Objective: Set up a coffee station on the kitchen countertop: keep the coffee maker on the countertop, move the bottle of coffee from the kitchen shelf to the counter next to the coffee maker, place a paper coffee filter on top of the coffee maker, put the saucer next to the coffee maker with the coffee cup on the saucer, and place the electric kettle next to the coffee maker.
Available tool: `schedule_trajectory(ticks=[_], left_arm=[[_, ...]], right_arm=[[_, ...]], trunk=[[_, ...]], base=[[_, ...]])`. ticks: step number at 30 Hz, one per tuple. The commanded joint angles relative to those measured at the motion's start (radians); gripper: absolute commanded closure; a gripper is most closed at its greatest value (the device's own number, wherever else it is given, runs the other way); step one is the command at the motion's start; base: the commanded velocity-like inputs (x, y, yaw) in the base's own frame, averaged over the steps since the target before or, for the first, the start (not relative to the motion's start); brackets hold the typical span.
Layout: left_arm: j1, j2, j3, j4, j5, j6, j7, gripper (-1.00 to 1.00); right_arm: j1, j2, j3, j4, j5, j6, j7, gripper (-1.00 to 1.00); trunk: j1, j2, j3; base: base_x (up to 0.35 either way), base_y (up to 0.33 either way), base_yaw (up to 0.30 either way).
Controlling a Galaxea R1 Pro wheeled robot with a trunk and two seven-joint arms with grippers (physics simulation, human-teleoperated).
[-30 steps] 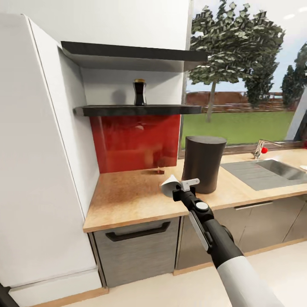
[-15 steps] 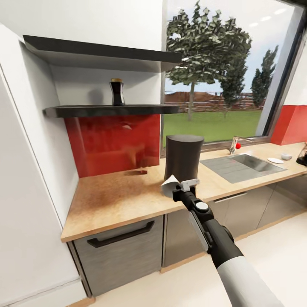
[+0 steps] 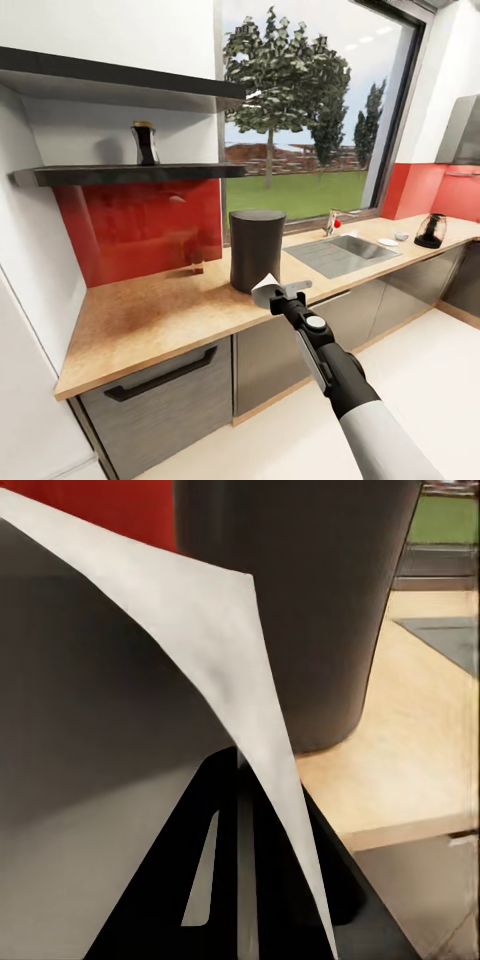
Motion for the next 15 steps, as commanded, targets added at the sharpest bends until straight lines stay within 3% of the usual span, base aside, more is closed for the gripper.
schedule_trajectory(ticks=[1,15], left_arm=[[0.000,0.000,-0.001,0.001,-0.001,-0.003,0.002,-1.00],[0.005,0.009,-0.005,0.017,0.001,0.000,0.001,-1.00]], right_arm=[[0.000,0.000,0.000,-0.001,-0.003,0.005,0.000,1.00],[0.000,0.000,0.000,-0.002,-0.003,0.005,0.000,1.00]], trunk=[[0.000,-0.001,0.000],[0.000,-0.001,0.000]], base=[[0.000,0.000,-0.282],[0.000,0.000,-0.282]])
